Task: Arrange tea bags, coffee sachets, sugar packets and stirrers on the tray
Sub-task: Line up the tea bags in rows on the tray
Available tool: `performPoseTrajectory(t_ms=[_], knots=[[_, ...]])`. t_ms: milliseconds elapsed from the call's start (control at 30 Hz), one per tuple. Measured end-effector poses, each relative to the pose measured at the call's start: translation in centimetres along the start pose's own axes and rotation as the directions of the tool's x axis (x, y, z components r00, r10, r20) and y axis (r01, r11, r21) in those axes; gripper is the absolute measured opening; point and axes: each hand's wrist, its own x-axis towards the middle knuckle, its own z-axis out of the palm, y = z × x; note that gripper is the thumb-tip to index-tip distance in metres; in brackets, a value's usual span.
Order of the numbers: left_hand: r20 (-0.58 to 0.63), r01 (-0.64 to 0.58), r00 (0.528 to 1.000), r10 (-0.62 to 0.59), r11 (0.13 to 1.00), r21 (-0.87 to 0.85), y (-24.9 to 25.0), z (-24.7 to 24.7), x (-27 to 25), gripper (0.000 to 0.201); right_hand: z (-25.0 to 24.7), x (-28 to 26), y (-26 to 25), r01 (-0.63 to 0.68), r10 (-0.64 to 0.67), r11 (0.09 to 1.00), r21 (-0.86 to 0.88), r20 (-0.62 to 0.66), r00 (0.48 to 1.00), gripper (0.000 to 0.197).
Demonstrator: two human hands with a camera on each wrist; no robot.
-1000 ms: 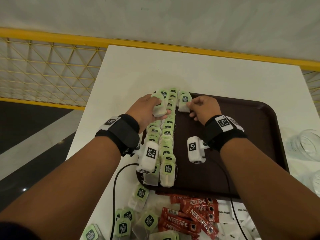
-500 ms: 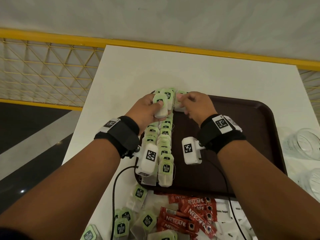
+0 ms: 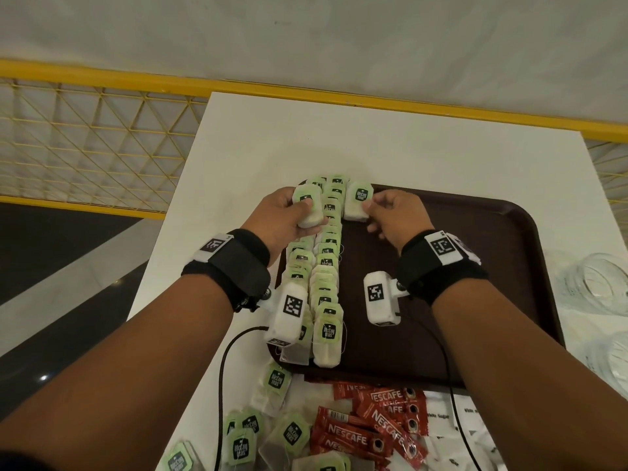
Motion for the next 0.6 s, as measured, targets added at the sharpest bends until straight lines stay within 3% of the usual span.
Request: performPoseTrajectory(t_ms=[200,400,467,600], knots=[[-0.002,0.068,0.998,-0.069,0.988,-0.136,0.4,-0.2,-0.2,0.012,0.6,0.5,0.8,-0.017,0.002,0.979,-0.204,-0.073,0.997,0.015],[-0.009,0.014,1.0,-0.014,0.999,0.051,-0.2,-0.4,-0.2,0.013,0.8,0.5,0.7,-0.039,-0.009,0.937,-0.347,-0.136,0.991,0.023],[-0.027,-0.004,1.0,0.007,0.995,0.1,-0.2,-0.4,-0.1,0.006,0.6,0.0,-0.3,0.03,-0.075,0.944,-0.329,-0.123,0.99,0.025],[-0.062,-0.032,0.997,0.041,0.989,0.144,-0.4,-0.1,0.1,0.021,1.0,-1.9,-2.8,0.132,-0.128,0.991,-0.025,0.114,0.985,0.018]])
